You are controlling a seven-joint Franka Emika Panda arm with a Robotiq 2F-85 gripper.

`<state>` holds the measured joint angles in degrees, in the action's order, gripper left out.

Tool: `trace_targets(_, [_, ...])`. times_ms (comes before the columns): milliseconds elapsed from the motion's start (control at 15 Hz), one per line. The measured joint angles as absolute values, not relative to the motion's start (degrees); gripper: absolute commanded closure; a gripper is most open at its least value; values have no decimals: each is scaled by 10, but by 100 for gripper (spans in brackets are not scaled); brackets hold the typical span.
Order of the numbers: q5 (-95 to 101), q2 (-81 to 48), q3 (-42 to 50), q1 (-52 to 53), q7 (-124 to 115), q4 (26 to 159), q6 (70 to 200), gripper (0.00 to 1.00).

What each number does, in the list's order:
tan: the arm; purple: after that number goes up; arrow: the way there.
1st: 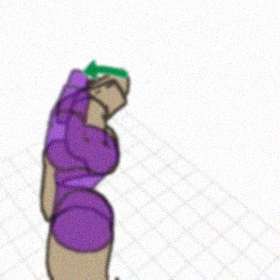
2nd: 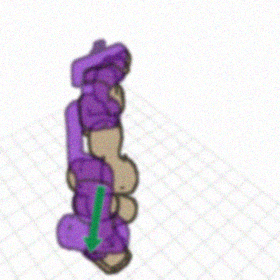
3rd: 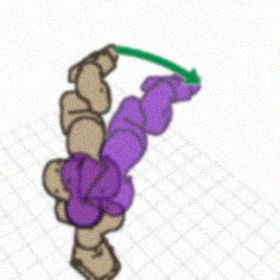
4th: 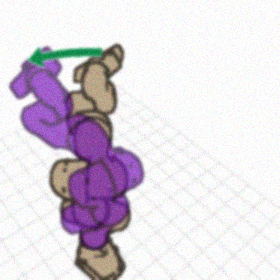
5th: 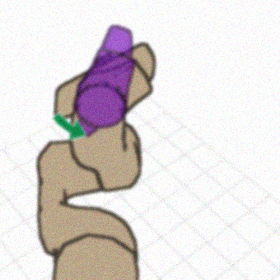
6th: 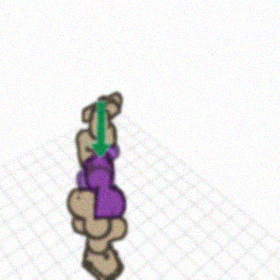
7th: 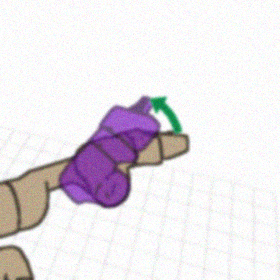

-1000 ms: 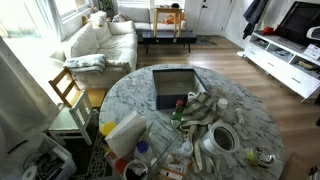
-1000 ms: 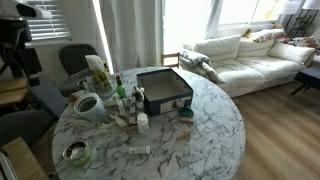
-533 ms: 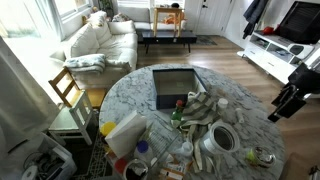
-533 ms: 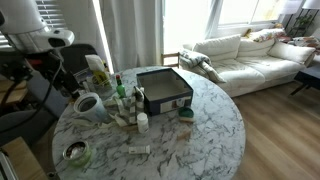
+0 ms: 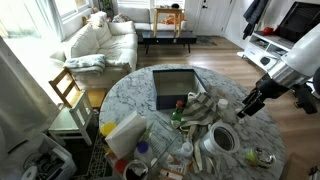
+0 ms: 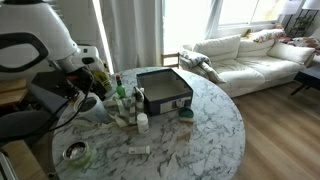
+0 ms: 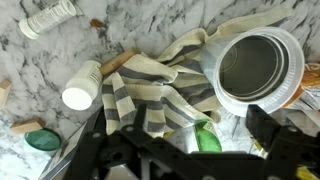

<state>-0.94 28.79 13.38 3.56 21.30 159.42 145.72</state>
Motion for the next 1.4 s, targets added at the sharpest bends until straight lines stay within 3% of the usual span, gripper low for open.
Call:
trace_targets(933, [-77, 244, 151, 52, 291, 1586, 1462, 0])
trace_targets(1200, [-95, 220, 152, 66, 325, 1585, 1468, 20])
trace_targets(1267, [-96, 214, 152, 68, 331, 1585, 1472, 37])
trace_targets(1400, [-98, 201, 152, 68, 342, 1584, 1480, 55])
